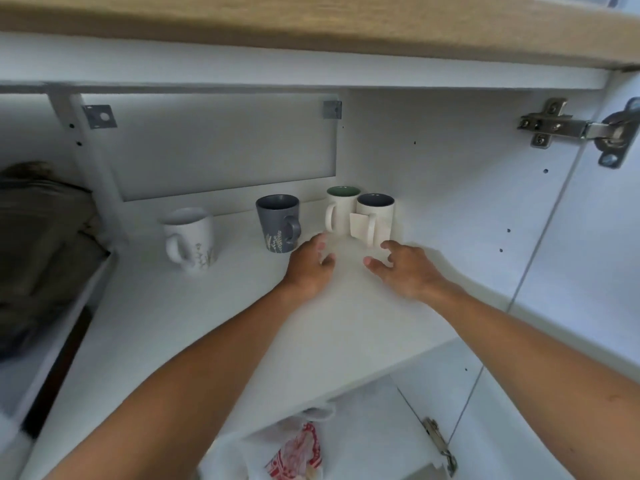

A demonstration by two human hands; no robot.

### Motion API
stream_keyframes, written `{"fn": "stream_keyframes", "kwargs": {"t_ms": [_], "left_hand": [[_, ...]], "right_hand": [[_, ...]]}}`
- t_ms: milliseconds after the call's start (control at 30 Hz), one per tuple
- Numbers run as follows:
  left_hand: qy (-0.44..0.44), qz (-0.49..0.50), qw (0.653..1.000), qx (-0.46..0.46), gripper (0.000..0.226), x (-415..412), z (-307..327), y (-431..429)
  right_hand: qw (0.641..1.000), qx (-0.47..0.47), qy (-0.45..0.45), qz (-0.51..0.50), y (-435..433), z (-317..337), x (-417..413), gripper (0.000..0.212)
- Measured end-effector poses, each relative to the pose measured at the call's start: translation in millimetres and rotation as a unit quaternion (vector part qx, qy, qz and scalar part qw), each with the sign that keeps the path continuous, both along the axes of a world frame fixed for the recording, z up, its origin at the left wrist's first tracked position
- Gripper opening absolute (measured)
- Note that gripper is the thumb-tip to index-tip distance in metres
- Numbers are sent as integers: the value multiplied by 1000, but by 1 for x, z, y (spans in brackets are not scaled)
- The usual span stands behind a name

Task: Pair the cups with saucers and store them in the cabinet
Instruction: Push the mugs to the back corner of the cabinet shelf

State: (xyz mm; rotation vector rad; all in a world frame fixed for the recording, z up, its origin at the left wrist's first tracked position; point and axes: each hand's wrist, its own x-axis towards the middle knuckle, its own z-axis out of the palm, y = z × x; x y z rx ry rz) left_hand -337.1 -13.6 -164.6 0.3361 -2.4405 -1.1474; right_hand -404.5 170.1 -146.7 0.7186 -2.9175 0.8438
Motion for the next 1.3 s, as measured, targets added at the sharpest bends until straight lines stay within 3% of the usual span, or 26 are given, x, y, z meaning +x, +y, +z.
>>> {"fn": "stream_keyframes", "kwargs": {"t_ms": [300,500,600,733,933,1100,1167,1300], "left_hand": [[60,140,988,-38,40,108,-8,-61],[133,310,940,-51,47,154,2,-110],[122,367,922,14,50,152,10,-129],[124,357,921,98,42,132,12,-142],[120,345,924,111,36,120,15,-144],[109,260,935,214,38,111,12,-145],[109,244,939,214,32,110,14,-143],[154,241,930,232,28,114,17,-138]], "right_hand": [[997,-13,-6,71,-43,15,30,67],[993,-49,-35,102,-101,24,32,69],[990,-67,-55,110,-126,23,29,69],[981,-128,-106,99,-145,17,28,53],[917,-278,-274,85,-156,21,31,41],[870,-309,-373,92,-158,25,38,39],[857,-324,-391,88,-157,28,46,41],[867,-358,-341,67,-148,27,64,41]]}}
